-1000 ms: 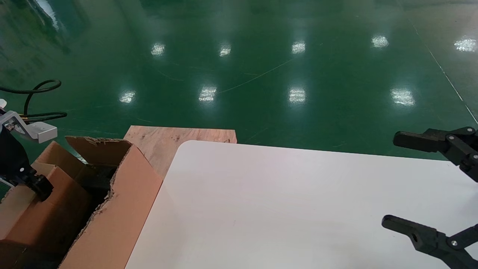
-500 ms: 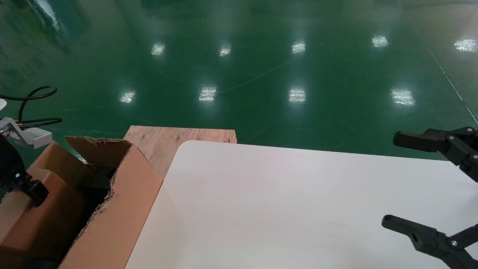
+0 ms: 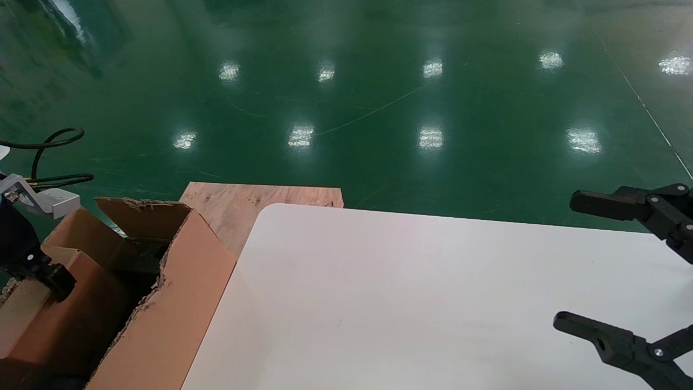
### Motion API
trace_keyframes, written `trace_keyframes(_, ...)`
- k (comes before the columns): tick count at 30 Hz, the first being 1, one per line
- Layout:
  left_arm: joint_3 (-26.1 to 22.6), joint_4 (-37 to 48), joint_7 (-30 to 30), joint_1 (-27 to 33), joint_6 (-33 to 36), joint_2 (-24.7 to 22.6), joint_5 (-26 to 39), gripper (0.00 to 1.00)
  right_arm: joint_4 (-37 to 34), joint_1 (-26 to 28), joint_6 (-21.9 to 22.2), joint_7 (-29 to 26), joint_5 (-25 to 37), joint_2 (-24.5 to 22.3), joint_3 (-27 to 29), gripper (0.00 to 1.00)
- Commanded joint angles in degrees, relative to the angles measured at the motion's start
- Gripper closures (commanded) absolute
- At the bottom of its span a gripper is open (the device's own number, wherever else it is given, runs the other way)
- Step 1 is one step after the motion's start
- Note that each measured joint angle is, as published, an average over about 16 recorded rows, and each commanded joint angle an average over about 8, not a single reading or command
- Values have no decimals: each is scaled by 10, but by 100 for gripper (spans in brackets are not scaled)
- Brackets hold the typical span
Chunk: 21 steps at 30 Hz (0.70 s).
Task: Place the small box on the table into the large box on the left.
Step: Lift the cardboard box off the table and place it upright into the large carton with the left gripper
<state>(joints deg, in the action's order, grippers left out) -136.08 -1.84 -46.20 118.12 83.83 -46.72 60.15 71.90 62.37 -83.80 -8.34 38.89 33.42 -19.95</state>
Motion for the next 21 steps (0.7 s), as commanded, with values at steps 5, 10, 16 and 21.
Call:
trace_keyframes(5,7,-2,18,-1,1,-2,-9,100,0,0,0,0,0,0,0,0)
trace_keyframes(10,7,3,21,-2,1,-6,-9,100,0,0,0,0,0,0,0,0)
trace_keyframes(16,4,12,13,-8,-2,-6,-5,100,0,0,0,0,0,0,0,0)
trace_keyframes(21,2,16,11,-10,-5,-6,-3,100,0,0,0,0,0,0,0,0)
